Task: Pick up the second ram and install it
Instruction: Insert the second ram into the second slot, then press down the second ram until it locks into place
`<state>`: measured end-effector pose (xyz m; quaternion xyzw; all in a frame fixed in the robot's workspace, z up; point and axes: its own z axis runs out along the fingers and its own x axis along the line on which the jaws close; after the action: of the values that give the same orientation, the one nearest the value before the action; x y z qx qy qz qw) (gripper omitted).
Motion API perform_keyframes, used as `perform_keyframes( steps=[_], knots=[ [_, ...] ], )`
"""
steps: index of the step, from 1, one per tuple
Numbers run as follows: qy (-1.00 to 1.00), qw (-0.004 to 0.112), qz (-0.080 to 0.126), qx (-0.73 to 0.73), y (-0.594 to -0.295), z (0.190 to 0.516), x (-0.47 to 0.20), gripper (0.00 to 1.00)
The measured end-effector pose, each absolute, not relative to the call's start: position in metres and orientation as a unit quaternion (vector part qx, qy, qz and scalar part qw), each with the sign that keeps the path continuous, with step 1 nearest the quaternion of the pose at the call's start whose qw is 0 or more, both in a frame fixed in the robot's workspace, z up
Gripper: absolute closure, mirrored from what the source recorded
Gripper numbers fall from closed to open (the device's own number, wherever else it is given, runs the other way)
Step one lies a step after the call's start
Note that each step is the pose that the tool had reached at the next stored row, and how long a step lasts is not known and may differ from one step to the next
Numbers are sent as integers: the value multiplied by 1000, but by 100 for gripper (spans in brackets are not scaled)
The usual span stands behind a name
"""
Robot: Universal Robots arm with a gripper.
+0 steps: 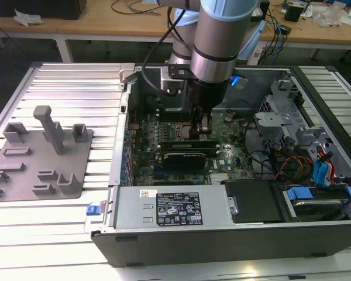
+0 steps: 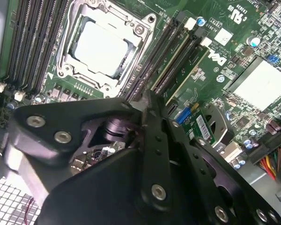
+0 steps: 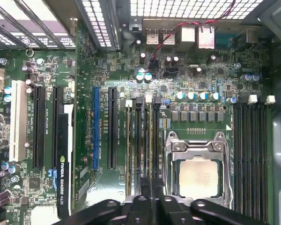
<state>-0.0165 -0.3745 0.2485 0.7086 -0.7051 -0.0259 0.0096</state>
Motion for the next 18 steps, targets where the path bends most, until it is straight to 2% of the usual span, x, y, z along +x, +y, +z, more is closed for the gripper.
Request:
perform_keyframes(
  steps=[1,18],
  knots=[
    [-705,10,-26,709,-375,249,-16,92],
    [-705,10,-26,709,-375,249,-8,92]
  ],
)
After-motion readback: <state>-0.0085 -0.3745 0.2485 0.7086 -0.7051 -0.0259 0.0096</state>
